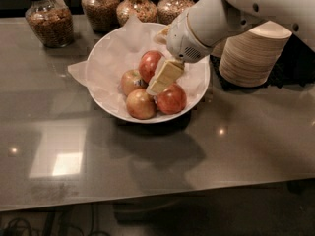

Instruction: Pick apple from white bowl

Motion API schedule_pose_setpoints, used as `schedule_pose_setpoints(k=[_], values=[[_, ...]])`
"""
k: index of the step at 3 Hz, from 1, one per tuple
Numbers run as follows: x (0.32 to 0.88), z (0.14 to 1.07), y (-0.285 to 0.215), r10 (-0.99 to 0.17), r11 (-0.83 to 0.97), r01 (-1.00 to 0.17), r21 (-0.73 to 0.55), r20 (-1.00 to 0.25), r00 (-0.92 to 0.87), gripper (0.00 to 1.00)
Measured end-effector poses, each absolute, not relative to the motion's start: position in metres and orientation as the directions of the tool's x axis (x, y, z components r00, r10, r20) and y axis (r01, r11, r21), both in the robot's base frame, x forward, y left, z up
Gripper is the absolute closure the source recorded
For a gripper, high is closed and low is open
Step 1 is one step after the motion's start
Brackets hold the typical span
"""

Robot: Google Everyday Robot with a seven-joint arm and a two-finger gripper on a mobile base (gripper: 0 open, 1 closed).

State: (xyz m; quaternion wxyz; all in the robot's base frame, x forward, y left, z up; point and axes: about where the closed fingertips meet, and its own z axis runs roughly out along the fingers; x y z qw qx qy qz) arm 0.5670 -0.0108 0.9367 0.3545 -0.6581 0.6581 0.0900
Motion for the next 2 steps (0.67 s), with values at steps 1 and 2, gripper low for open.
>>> schedule_pose_setpoints(k=[1, 2], values=[[0.5730, 0.9305, -0.0073, -0.798, 0.110, -0.933, -0.342, -0.590, 0.121, 0.18], [0.5765, 0.9252, -0.0058, -0.796, 0.109, -0.936, -0.334, -0.594, 0.119, 0.18]])
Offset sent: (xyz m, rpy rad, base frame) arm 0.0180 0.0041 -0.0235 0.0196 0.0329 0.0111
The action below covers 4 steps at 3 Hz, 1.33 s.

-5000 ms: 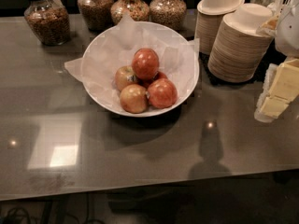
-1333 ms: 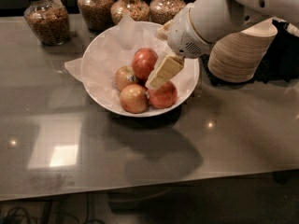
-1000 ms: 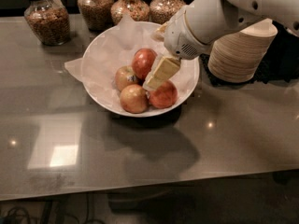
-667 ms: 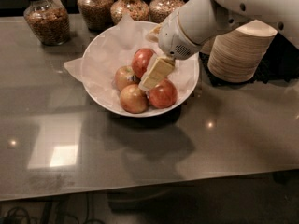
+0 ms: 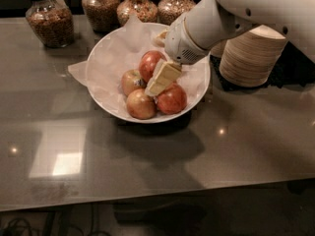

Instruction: Pick apple from white bowl

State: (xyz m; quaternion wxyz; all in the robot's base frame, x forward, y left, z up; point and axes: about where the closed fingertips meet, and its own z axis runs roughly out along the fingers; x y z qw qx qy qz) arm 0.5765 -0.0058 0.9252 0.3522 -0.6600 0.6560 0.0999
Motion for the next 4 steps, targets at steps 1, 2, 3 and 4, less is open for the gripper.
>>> schedule_pose_setpoints(k=[1, 2, 3, 4], values=[[0.581, 0.916, -0.006, -0.796, 0.111, -0.942, -0.317, -0.596, 0.106, 0.19], [0.585, 0.905, -0.007, -0.799, 0.112, -0.949, -0.293, -0.595, 0.089, 0.37], [0.585, 0.911, -0.007, -0.799, 0.112, -0.949, -0.293, -0.595, 0.089, 0.61], [0.585, 0.912, -0.007, -0.799, 0.112, -0.950, -0.293, -0.595, 0.089, 0.84]])
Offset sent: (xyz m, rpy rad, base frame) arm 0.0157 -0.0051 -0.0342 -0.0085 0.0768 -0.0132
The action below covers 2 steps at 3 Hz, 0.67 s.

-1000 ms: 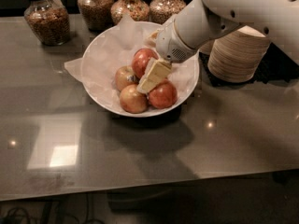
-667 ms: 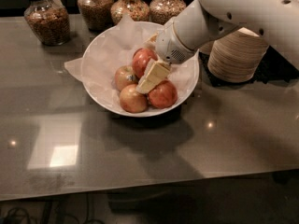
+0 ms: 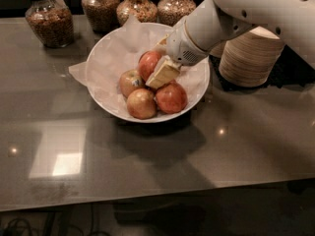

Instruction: Pick apple from white bowl

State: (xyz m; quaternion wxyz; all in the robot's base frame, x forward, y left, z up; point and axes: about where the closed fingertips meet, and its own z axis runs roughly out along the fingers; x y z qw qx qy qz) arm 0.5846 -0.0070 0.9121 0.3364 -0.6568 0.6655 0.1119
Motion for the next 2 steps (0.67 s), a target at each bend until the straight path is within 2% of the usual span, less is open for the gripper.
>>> schedule_pose_setpoints(k=[1, 2], values=[[0.5860, 0.9077, -0.0087, -0.798, 0.119, -0.954, -0.276, -0.598, 0.073, 1.00], [0.5860, 0.9078, -0.0087, -0.798, 0.119, -0.954, -0.276, -0.598, 0.073, 1.00]])
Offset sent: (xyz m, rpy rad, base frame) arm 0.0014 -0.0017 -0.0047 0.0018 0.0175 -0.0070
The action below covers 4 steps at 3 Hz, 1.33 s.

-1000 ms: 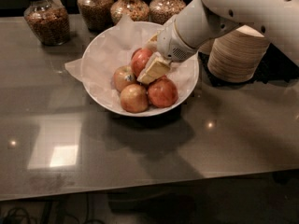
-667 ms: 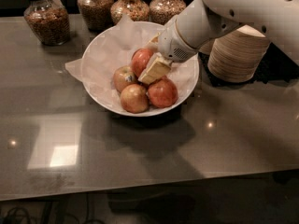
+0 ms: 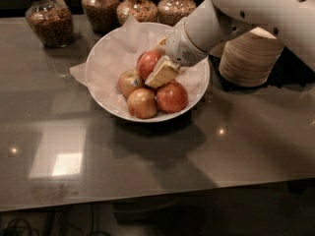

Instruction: Pick apple from white bowl

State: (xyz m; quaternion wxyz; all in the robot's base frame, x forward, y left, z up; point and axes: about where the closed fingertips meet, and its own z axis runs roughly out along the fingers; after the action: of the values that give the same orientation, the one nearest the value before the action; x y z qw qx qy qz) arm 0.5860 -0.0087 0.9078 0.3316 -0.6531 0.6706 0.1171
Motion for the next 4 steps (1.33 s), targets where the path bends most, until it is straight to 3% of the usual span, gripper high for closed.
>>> schedule_pose_setpoints(k=[1, 2, 3, 4], values=[[0.586, 0.909, -0.007, -0.791, 0.114, -0.955, -0.273, -0.607, 0.079, 1.00], [0.590, 0.922, -0.007, -0.699, 0.108, -0.958, -0.267, -0.706, 0.118, 1.00], [0.578, 0.960, -0.008, -0.535, 0.083, -0.961, -0.263, -0.826, 0.179, 1.00], [0.560, 0.996, -0.014, -0.432, 0.060, -0.964, -0.261, -0.877, 0.211, 1.00]])
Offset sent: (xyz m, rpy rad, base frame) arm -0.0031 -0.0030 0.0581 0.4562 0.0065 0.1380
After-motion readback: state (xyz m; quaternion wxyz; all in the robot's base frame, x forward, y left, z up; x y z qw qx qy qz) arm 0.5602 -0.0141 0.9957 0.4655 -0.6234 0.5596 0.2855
